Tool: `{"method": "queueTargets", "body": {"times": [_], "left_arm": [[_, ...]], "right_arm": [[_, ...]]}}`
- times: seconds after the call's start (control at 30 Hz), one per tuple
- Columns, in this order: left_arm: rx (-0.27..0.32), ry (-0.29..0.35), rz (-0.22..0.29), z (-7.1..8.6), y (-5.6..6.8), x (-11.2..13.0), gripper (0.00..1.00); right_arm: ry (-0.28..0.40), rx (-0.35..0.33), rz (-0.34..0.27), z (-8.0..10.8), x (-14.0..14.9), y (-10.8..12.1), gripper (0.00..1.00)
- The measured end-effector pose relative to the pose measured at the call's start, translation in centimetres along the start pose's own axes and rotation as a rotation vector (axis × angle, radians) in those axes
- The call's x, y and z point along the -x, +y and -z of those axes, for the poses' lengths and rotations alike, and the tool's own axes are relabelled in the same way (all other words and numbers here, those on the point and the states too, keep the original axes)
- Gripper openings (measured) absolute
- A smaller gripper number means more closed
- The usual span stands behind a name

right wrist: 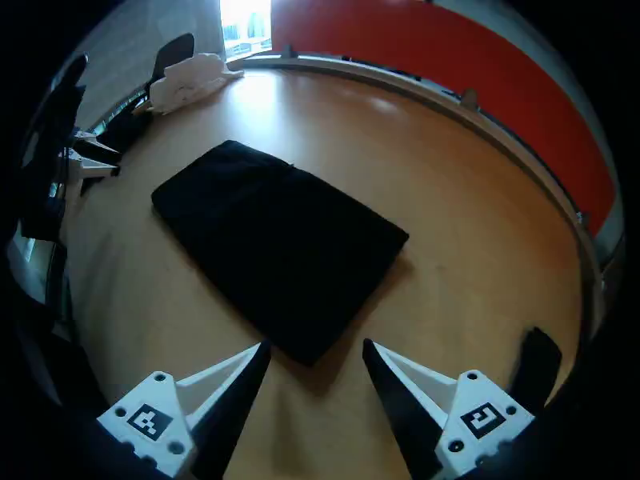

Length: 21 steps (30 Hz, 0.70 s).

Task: Fold towel

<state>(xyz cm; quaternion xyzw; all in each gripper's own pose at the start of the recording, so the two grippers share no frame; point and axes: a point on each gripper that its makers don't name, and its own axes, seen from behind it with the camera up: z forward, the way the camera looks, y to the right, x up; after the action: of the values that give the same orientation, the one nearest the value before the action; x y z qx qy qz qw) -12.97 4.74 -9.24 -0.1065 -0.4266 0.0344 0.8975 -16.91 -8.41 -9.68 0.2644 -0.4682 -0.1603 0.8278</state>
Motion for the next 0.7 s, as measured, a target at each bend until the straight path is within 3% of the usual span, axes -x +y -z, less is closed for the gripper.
{"method": "queueTargets", "body": {"times": [0.27,0.47,0.7], "left_arm": [[0.0,-0.002,-0.001,0.0,0.0,0.2,0.75],[0.001,-0.003,-0.004,0.1,0.0,0.2,0.75],[-0.001,-0.004,-0.005,0.2,-0.1,0.3,0.75]], "right_arm": [[-0.022,-0.03,-0.014,0.0,1.0,-0.4,0.6],[-0.033,-0.047,0.011,0.1,1.5,-0.7,0.55],[-0.039,-0.062,0.028,0.1,1.6,-0.9,0.38]]}}
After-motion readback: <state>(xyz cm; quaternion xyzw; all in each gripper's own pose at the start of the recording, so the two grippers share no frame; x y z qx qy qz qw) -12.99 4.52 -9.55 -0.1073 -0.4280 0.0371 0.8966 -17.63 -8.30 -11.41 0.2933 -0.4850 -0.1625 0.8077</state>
